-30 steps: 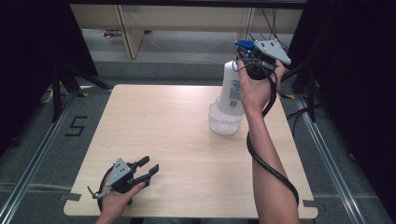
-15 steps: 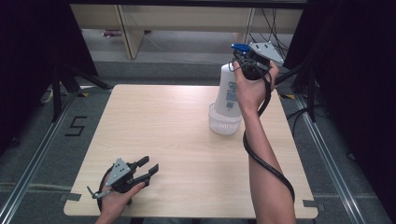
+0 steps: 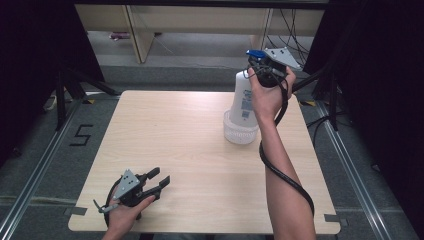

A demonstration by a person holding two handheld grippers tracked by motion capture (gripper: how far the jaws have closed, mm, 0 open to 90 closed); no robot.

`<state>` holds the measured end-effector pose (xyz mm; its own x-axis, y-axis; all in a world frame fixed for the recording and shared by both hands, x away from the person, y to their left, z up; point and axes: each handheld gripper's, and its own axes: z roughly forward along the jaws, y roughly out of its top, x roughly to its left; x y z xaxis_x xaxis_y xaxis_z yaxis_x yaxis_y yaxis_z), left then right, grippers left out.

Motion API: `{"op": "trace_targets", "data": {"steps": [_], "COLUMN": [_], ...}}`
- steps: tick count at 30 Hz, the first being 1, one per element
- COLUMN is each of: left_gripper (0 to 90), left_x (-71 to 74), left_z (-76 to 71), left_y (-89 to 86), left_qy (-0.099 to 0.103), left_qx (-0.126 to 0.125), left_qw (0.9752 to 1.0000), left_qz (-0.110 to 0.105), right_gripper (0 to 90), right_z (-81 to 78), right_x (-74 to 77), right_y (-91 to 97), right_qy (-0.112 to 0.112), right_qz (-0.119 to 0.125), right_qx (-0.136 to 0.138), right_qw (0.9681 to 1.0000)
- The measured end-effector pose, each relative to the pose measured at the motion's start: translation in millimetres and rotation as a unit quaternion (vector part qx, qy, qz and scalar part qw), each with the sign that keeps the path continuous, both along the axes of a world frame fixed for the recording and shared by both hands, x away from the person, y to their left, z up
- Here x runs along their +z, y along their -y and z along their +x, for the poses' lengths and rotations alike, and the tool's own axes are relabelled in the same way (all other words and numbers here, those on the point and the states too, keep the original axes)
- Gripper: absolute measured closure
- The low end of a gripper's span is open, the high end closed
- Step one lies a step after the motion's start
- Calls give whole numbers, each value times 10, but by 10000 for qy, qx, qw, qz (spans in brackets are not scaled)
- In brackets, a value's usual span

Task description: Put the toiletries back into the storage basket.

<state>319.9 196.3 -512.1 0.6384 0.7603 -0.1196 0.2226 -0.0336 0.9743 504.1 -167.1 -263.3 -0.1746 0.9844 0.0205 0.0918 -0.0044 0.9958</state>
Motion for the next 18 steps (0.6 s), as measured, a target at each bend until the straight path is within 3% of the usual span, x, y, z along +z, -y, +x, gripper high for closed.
{"op": "trace_targets", "data": {"steps": [3,4,8,18], "left_gripper": [456,456,456,456], "left_x": [-9,0,-1,-1], "left_z": [-1,-2,-2,-4], "left_y": [11,0,0,0], "left_qy": [-23,-14,-12,-12], "left_qx": [-5,6,0,-4], "left_qw": [9999,10000,10000,10000], "left_qz": [-100,12,5,6], "right_gripper": [603,603,603,603], "right_z": [12,15,26,49], "right_x": [-25,-33,-63,-128], "right_y": [16,15,21,23], "right_qy": [17,-5,6,-91], "right_qz": [-37,-15,-94,-37], "right_qx": [-12,3,-25,6], "right_qw": [10000,10000,10000,10000]}}
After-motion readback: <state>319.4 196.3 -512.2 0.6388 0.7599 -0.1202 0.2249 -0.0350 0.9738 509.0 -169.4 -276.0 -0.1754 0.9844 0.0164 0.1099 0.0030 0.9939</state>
